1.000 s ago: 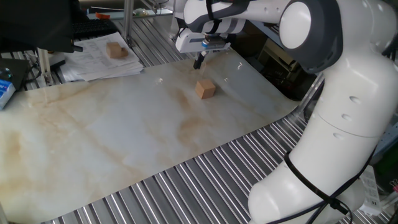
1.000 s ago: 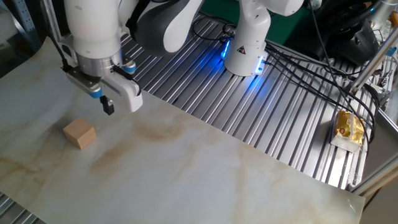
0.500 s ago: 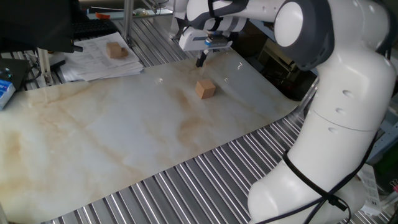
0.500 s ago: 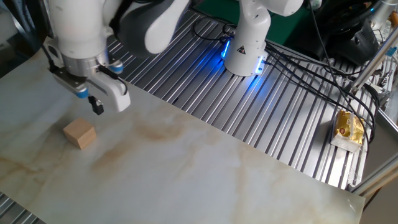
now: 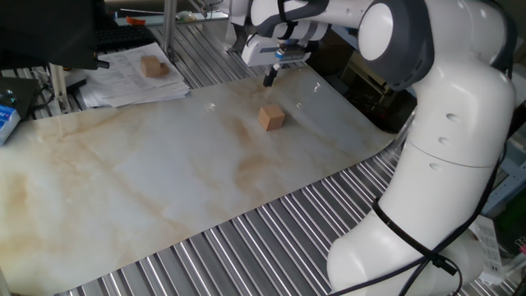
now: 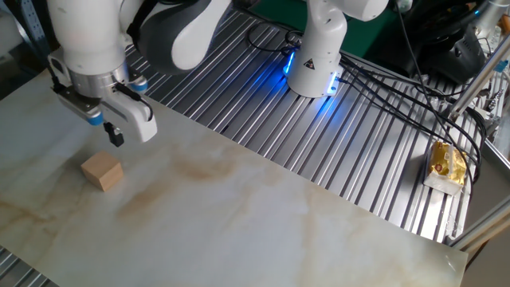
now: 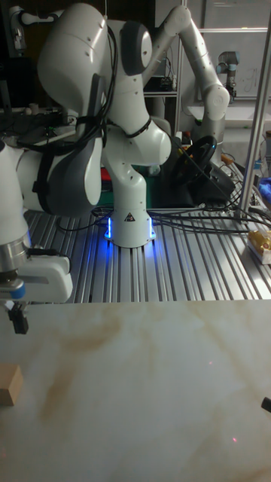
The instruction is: Pick up the small block on the left and move it to the right
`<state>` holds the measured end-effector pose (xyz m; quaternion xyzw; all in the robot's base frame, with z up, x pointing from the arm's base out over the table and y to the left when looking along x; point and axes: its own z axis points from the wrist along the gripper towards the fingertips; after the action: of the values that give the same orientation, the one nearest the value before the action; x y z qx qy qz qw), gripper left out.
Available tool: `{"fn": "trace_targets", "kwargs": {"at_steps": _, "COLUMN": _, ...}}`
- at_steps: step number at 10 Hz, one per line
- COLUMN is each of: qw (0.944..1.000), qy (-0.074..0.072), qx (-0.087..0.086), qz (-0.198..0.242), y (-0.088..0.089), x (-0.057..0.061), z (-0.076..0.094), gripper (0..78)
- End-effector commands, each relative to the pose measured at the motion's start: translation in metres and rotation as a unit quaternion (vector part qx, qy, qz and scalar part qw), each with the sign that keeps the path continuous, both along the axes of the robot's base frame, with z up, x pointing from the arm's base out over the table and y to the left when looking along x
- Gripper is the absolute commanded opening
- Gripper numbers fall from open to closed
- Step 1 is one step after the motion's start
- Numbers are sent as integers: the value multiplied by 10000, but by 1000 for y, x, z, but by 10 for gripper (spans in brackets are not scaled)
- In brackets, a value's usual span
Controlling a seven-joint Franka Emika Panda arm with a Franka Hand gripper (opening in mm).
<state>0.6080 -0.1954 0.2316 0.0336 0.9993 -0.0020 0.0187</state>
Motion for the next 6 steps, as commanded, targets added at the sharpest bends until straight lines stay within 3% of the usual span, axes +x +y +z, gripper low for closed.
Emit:
{"fn": "trace_targets", "kwargs": {"at_steps": 1, "qw": 10000, "qy": -81, "qx": -37, "qz": -39, "y": -6, "x": -1, "z": -2, "gripper": 0}}
{"fn": "trace_targets", "kwargs": {"at_steps": 6, "qw": 10000, "qy": -67, "qx": -45, "qz": -6, "y": -17, "x": 0, "z": -7, "gripper": 0}}
